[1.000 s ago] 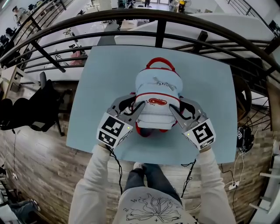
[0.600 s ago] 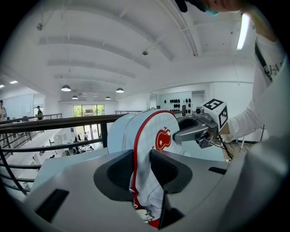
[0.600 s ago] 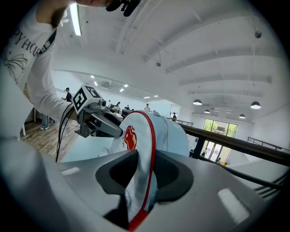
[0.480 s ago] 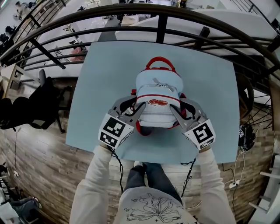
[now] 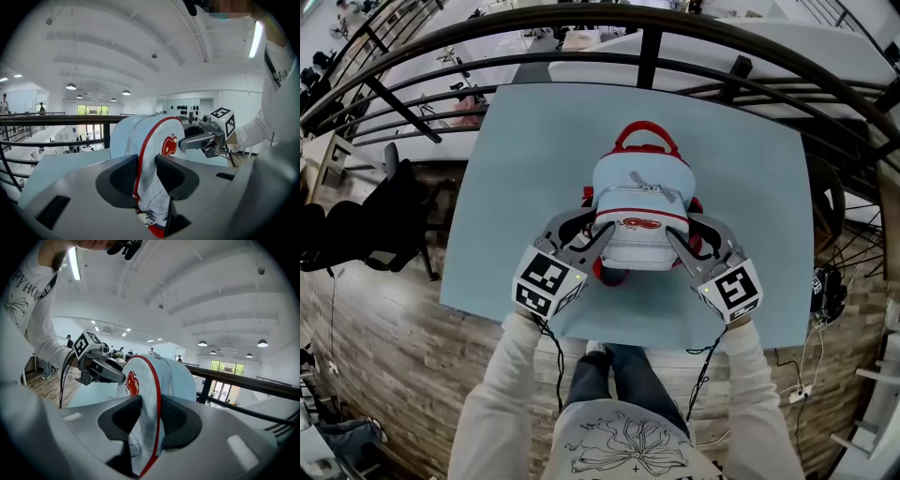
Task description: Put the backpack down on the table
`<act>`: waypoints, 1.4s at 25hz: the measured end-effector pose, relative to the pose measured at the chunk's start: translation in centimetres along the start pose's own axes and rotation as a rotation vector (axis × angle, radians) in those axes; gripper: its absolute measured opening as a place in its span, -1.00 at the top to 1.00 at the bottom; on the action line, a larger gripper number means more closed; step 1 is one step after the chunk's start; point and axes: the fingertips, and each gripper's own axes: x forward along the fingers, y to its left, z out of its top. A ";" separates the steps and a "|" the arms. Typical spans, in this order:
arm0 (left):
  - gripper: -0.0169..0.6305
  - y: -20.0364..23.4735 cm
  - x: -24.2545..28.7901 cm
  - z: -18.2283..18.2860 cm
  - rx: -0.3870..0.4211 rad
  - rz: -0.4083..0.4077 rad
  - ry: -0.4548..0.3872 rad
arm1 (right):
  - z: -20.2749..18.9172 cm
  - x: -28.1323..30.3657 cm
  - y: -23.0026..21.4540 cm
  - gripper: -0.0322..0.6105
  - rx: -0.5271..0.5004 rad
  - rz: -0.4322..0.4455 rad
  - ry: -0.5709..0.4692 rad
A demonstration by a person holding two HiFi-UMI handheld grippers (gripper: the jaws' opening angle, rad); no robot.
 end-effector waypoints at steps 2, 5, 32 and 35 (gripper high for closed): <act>0.56 -0.2 -0.1 -0.1 -0.014 -0.001 -0.012 | -0.3 -0.3 0.0 0.47 0.031 -0.008 -0.004; 0.55 -0.6 -0.2 -0.3 -0.026 -0.003 -0.023 | -0.5 -0.7 0.2 0.45 0.067 -0.017 -0.009; 0.53 -1.7 -7.9 6.1 -0.068 0.104 -0.220 | 6.9 -5.4 1.9 0.20 0.141 -0.167 -0.178; 0.53 -2.2 -9.0 7.8 -0.043 0.150 -0.253 | 8.5 -6.4 1.5 0.21 0.128 -0.220 -0.205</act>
